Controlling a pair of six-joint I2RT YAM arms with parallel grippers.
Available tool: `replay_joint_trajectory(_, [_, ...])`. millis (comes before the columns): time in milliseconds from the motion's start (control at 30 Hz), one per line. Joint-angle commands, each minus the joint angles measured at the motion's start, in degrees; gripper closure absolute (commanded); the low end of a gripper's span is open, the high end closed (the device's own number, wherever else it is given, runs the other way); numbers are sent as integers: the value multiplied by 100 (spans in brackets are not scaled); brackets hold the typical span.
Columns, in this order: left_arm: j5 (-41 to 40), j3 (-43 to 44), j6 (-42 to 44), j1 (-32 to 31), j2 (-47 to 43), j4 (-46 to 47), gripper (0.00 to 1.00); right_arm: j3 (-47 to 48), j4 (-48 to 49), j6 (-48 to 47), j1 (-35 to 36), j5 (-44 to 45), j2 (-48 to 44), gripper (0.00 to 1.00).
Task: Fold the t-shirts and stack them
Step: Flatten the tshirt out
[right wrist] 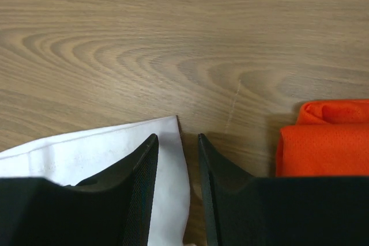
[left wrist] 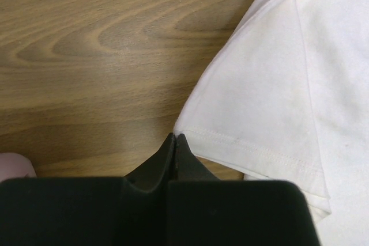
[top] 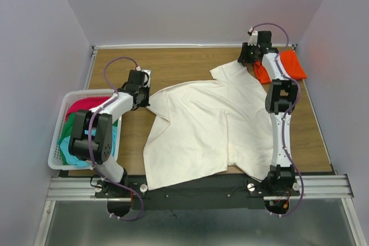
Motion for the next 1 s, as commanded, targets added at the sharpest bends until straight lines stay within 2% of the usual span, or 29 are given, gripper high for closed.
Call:
replay_joint_trajectory(0, [-107, -35, 32, 1, -9, 116, 100, 112, 73, 201, 16, -118, 267, 59])
replay_joint_trajectory(233, [-55, -18, 32, 1, -53, 134, 100, -29, 82, 122, 236, 12, 233, 62])
replay_joint_trajectory(367, [-55, -26, 41, 10, -105, 151, 100, -179, 56, 52, 315, 197, 162, 66])
replay_joint_trajectory(467, [-11, -17, 41, 10, -132, 160, 100, -188, -15, 60, 342, 425, 171, 75])
replay_joint_trajectory(500, [-11, -17, 41, 10, -149, 151, 100, -179, -32, 52, 342, 556, 171, 84])
replay_joint_trajectory(567, [-11, 0, 41, 10, -184, 151, 100, -153, -50, -105, 333, 628, 145, 96])
replay_joint_trajectory(633, [-19, 44, 50, 10, -228, 116, 100, -92, -41, -211, 341, 637, 31, 100])
replay_joint_trajectory(767, [-151, 342, 41, 10, -483, -7, 100, 181, -41, -370, 333, 558, -522, 100])
replay_joint_trajectory(967, [-476, 1352, -3, 10, -1308, -139, 100, -406, -32, -844, 333, 84, -2454, 100])
